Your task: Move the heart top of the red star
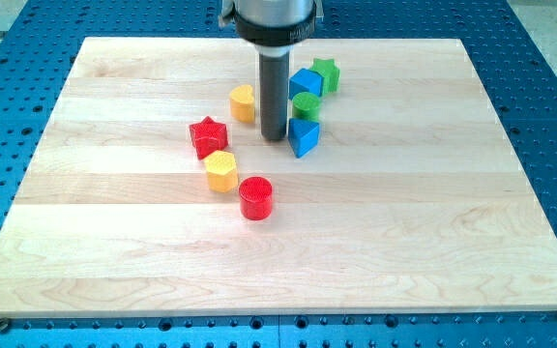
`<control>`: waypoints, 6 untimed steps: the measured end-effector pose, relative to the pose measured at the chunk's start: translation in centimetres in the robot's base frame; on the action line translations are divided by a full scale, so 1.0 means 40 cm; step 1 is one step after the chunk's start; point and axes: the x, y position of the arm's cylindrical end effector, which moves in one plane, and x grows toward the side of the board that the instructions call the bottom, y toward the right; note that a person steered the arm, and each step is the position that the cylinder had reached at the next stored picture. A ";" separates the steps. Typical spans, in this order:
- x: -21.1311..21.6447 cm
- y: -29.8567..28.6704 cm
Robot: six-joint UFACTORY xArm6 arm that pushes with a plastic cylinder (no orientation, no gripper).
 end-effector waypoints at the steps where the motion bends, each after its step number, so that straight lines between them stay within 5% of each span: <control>1: -0.147 -0.016; 2: -0.228 -0.060; 6: -0.117 0.021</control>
